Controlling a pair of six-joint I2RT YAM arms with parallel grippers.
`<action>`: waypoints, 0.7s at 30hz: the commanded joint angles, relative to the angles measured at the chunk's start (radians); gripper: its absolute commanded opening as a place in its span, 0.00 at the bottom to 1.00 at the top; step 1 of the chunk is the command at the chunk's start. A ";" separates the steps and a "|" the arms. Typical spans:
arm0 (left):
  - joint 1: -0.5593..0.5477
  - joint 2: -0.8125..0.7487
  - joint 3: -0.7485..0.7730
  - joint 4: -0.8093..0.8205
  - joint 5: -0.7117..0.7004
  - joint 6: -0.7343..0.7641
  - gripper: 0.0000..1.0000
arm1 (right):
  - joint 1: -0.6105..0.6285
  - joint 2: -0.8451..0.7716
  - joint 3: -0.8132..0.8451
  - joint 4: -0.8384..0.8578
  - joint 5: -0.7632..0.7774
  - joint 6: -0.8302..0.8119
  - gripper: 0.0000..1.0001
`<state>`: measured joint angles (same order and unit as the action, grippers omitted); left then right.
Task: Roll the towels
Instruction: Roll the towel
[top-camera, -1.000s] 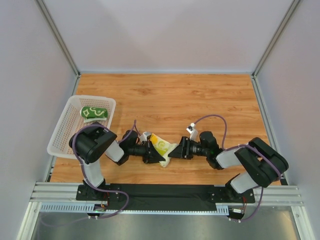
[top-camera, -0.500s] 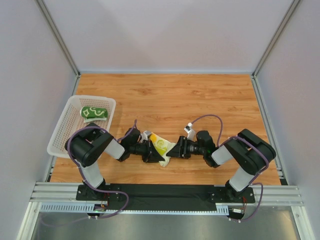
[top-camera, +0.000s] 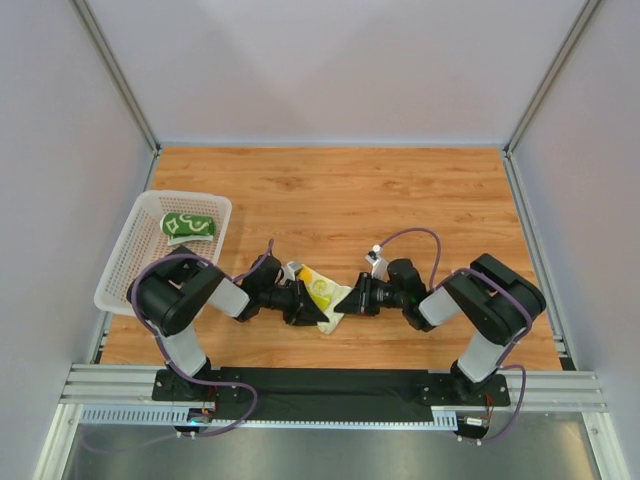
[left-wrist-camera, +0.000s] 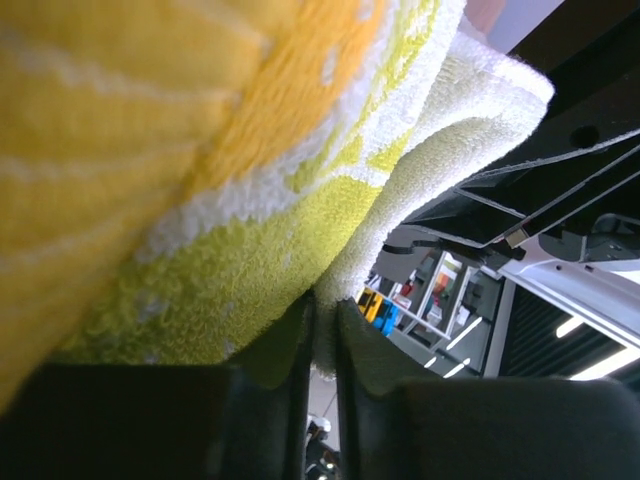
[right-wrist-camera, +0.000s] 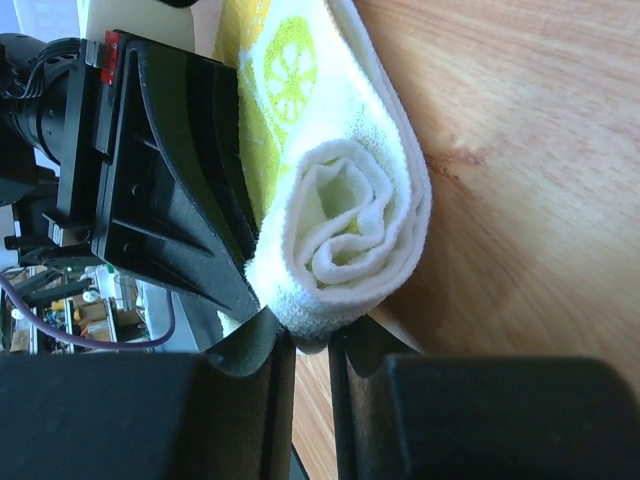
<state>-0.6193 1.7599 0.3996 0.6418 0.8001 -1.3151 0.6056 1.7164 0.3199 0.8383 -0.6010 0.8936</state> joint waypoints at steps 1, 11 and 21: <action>0.003 -0.016 -0.005 -0.267 -0.047 0.049 0.23 | 0.000 -0.040 0.036 -0.071 0.066 -0.035 0.12; -0.002 -0.232 0.165 -0.795 -0.267 0.321 0.47 | 0.040 -0.176 0.153 -0.473 0.147 -0.079 0.10; -0.227 -0.485 0.396 -1.277 -0.912 0.481 0.45 | 0.095 -0.184 0.248 -0.643 0.199 -0.096 0.10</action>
<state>-0.7746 1.3487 0.7254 -0.4347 0.1665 -0.9150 0.6872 1.5497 0.5236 0.2661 -0.4393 0.8196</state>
